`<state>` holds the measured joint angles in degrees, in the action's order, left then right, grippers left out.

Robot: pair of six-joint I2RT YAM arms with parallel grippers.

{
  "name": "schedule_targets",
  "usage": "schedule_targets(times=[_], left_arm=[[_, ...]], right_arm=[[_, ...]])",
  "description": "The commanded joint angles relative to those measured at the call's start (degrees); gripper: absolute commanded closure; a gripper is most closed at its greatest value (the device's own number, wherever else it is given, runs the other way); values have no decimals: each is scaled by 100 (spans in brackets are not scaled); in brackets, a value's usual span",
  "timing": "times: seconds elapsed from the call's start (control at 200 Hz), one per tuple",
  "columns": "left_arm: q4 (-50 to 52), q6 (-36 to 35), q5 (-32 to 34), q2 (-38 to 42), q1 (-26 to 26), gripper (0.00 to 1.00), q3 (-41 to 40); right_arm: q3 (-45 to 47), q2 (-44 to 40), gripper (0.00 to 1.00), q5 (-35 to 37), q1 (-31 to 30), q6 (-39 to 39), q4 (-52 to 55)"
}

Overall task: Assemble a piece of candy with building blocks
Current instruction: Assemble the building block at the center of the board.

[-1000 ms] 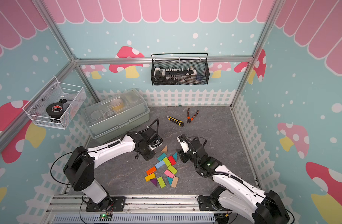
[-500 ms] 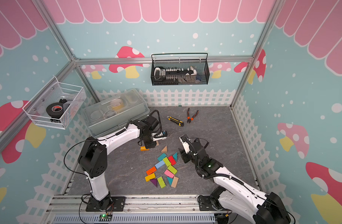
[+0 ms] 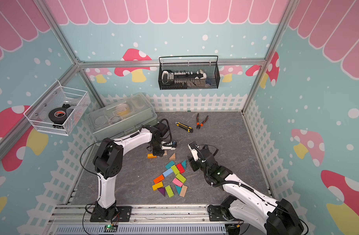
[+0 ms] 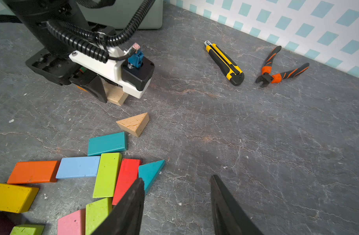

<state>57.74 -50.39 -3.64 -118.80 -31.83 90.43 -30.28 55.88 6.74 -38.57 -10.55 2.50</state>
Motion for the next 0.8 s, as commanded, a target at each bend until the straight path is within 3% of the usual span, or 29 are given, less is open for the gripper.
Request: schedule_targets(times=[0.0, 0.795], left_arm=[[141, -366, -26, -174, 70, 92, 150], [266, -526, -114, -378, 215, 87, 198]], right_arm=[[-3, 26, 47, 82, 17, -27, -83], [-56, 187, 47, -39, 17, -27, -84]])
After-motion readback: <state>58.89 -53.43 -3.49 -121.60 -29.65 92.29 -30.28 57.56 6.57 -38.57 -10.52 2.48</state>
